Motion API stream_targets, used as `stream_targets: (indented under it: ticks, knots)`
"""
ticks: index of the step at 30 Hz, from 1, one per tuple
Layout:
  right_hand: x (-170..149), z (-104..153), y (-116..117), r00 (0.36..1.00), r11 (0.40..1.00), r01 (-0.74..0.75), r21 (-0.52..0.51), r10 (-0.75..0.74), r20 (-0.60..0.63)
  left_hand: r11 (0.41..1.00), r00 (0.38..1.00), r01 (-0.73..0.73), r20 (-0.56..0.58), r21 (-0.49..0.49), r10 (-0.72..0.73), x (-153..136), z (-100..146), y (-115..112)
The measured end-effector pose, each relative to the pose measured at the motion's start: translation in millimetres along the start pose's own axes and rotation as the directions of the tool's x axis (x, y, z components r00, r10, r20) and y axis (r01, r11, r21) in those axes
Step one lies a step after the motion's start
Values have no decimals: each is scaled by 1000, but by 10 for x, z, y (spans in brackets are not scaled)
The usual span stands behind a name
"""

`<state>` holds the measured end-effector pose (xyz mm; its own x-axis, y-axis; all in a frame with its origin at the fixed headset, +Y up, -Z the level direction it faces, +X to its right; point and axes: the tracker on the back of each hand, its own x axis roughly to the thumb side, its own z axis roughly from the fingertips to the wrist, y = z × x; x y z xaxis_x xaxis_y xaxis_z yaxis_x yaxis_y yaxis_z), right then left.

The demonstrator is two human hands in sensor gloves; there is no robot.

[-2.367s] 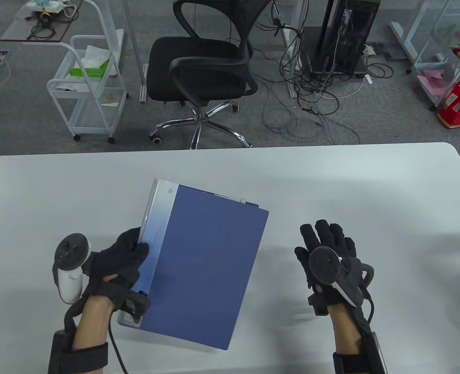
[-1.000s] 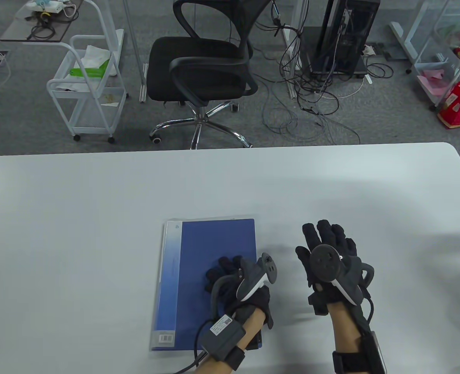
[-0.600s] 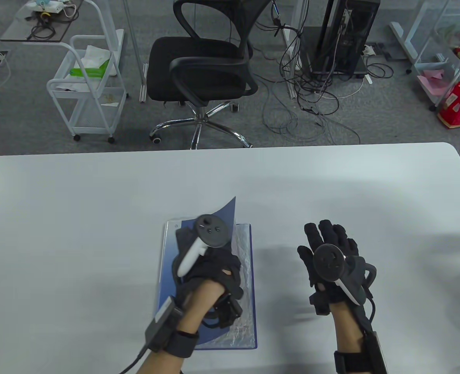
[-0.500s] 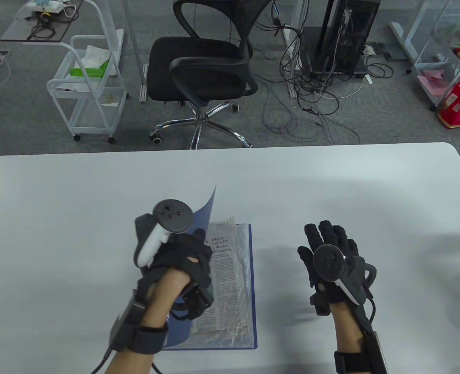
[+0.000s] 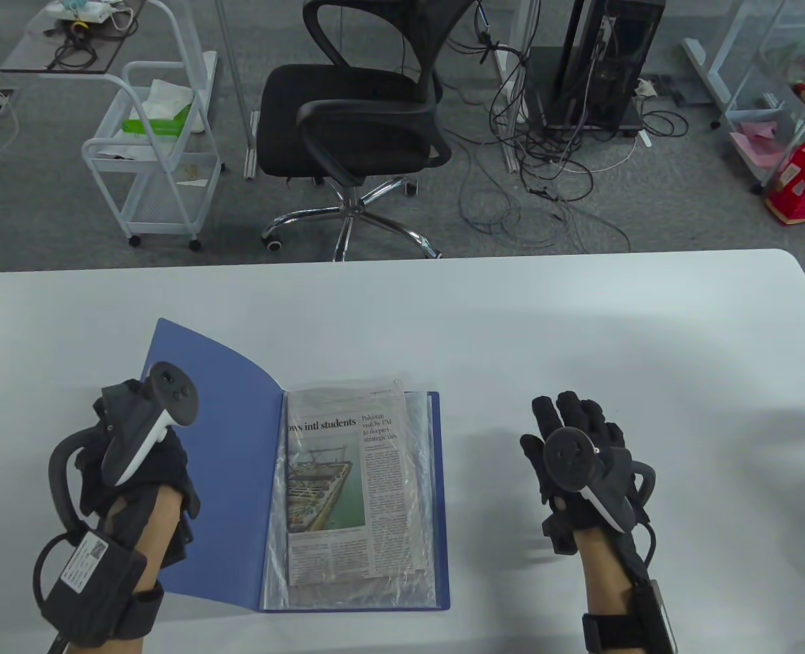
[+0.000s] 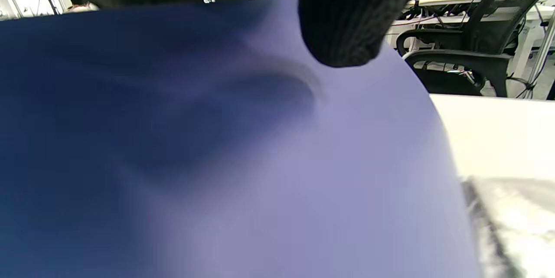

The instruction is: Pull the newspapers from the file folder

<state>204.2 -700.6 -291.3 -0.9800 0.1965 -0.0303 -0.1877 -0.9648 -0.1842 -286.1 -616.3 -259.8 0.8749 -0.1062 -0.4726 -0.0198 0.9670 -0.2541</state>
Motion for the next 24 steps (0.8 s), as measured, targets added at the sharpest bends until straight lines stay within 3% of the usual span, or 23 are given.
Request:
stream_targets:
  ticks: [4,8,11,15,17,20,22,24]
  knots:
    - [-9,0,9,1000,1000,0,10,0,-6,1000,994,-4,112,-5,5,57,-43,-441]
    - [-14,5,27,1000,1000,4,22,-4,-14,956,918,-230,287,-182,275,186,-23,-994]
    - [-6,-2,65,1000,999,2,38,-2,-14,916,868,-309,318,-255,381,272,18,-1273]
    - [53,4,174,1000,997,18,70,-17,-9,936,827,-242,450,-254,336,442,117,-1436]
    - [122,7,223,1000,997,-18,81,18,11,938,778,-207,534,-279,331,532,179,-1471]
    - [322,-2,240,998,996,-19,83,14,60,915,631,-144,677,-378,379,712,315,-1539]
    - [494,-37,231,996,996,8,84,-16,87,904,580,-65,721,-422,378,811,381,-1588]
    - [768,-118,240,991,995,17,98,-29,129,900,574,55,751,-433,326,911,449,-1662]
